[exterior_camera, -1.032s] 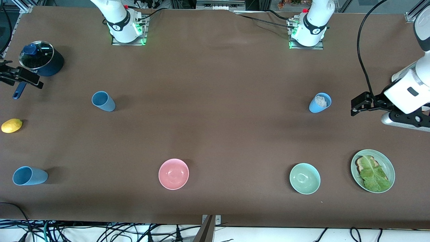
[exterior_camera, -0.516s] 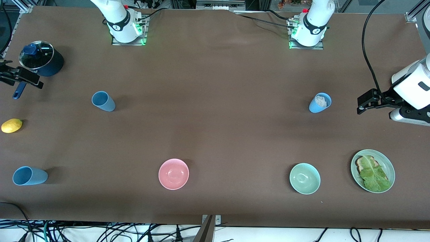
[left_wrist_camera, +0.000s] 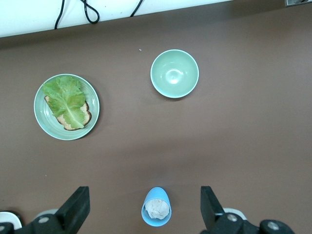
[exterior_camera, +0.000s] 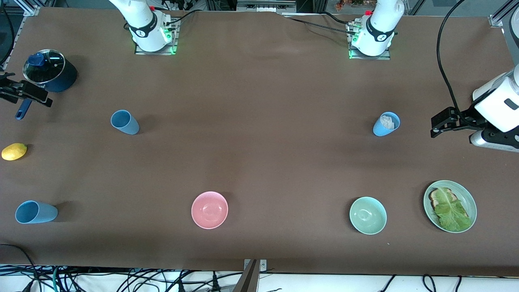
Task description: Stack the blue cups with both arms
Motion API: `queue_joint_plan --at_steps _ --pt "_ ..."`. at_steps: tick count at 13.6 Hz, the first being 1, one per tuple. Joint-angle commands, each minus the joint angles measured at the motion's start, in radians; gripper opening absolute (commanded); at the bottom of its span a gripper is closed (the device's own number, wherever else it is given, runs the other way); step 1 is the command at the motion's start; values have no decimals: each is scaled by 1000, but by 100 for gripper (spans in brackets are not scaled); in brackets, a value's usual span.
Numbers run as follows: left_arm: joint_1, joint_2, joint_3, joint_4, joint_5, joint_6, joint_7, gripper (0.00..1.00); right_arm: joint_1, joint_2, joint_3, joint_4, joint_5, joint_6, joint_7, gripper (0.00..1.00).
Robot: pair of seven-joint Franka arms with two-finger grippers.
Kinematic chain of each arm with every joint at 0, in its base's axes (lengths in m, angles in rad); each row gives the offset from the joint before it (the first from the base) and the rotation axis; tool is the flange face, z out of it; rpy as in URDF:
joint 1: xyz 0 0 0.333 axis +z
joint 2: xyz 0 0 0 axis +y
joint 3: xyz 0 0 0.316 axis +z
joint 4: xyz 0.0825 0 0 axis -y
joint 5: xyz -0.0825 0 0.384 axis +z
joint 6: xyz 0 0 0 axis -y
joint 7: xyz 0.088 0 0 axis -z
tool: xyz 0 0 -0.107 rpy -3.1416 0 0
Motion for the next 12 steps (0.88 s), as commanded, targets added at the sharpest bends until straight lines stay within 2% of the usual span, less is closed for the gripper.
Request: queue_joint_plan --at_steps 1,5,7,9,12 --pt "7 -10 -6 -10 -2 -12 14 100 0 -10 -2 -4 6 -8 -18 100" --pt "6 4 -6 -22 3 -94 20 100 0 -10 0 -4 6 -8 -18 100" --pt "3 35 -8 -36 -2 -90 19 100 0 -10 0 -4 6 -8 -18 100" --pt "9 65 -8 -57 -28 -47 19 100 0 -8 -2 -4 6 -8 -18 100" --pt "39 50 -8 -196 -50 98 19 100 0 -8 -2 -4 6 -8 -18 100"
